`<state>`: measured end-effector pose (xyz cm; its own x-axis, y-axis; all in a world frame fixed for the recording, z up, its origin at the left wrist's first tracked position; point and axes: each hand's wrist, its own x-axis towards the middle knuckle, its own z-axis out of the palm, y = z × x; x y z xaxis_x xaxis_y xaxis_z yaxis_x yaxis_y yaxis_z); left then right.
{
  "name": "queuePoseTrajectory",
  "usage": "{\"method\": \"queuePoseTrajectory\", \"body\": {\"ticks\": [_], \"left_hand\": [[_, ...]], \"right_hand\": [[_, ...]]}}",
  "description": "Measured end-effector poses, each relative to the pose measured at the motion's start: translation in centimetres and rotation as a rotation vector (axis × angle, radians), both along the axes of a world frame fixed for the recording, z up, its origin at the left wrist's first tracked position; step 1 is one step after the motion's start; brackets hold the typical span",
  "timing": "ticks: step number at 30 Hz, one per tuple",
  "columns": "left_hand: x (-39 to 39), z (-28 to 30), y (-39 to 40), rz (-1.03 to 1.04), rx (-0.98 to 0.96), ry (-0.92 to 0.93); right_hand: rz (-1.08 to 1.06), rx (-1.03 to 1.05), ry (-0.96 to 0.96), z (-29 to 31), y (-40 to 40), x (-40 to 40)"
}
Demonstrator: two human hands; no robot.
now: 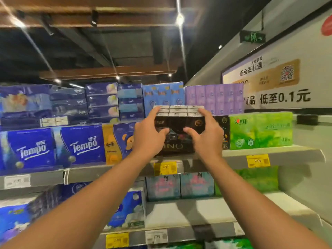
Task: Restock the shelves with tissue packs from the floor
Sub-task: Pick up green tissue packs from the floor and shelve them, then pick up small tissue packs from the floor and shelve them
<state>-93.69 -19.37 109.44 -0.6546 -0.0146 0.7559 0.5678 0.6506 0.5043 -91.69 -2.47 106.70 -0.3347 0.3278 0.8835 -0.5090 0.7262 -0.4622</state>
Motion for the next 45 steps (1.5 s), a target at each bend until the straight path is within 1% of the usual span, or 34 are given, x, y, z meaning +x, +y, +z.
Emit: {"method": "queuePoseTrajectory", "body": {"ticks": [3,7,11,13,15,17,22,29,34,37,40,41,43,45], "left_hand": [[-3.4,-0.4,0.6,0.017,-0.009,-0.034],[-6.1,-1.6,2.0,0.152,-0.061,0.011],[-7.3,-3.4,1.9,0.285,-0.133,0.174],[-7.7,-3.9,1.3,0.383,-0.163,0.261],[-8.1,-4.0,0.7,0.481,-0.162,0.259],[-8.5,-4.2,0.4,0.523,-0.128,0.193],[-8.7,-4.6,0.6,0.421,-0.035,0.207],[-8.4,-4.5,0.6,0.336,-0.027,0.212],[-7.1,-4.7,0.5,0.342,-0.109,0.136],[-5.5,-5.9,0.4,0.320,-0.217,0.165],[-3.9,-8.4,0.6,0.200,-0.263,0.249],[-3.4,-9.4,0.7,0.151,-0.261,0.250],[-2.2,-11.6,1.2,0.032,-0.256,0.182],[0.1,-14.0,2.2,-0.131,-0.312,0.041]], "right_hand": [[-0.003,0.017,-0.079,0.0,0.4,-3.2],[0.006,0.074,-0.192,-0.8,0.7,-7.0],[0.072,0.135,-0.179,-1.6,1.5,-9.0],[0.108,0.175,-0.184,-1.9,1.8,-9.2],[0.156,0.195,-0.185,-2.4,2.1,-9.3],[0.195,0.193,-0.173,-2.9,2.3,-9.4],[0.186,0.214,-0.134,-3.4,2.3,-10.0],[0.197,0.191,-0.136,-3.7,2.1,-10.3],[0.110,0.181,-0.195,-4.1,1.3,-9.3],[0.066,0.197,-0.221,-5.5,0.9,-7.3],[-0.018,0.235,-0.267,-8.5,1.2,-4.0],[-0.048,0.230,-0.299,-9.7,1.3,-2.7],[-0.125,0.193,-0.380,-12.1,1.3,0.5],[-0.194,0.192,-0.453,-14.6,1.3,4.5]]}}
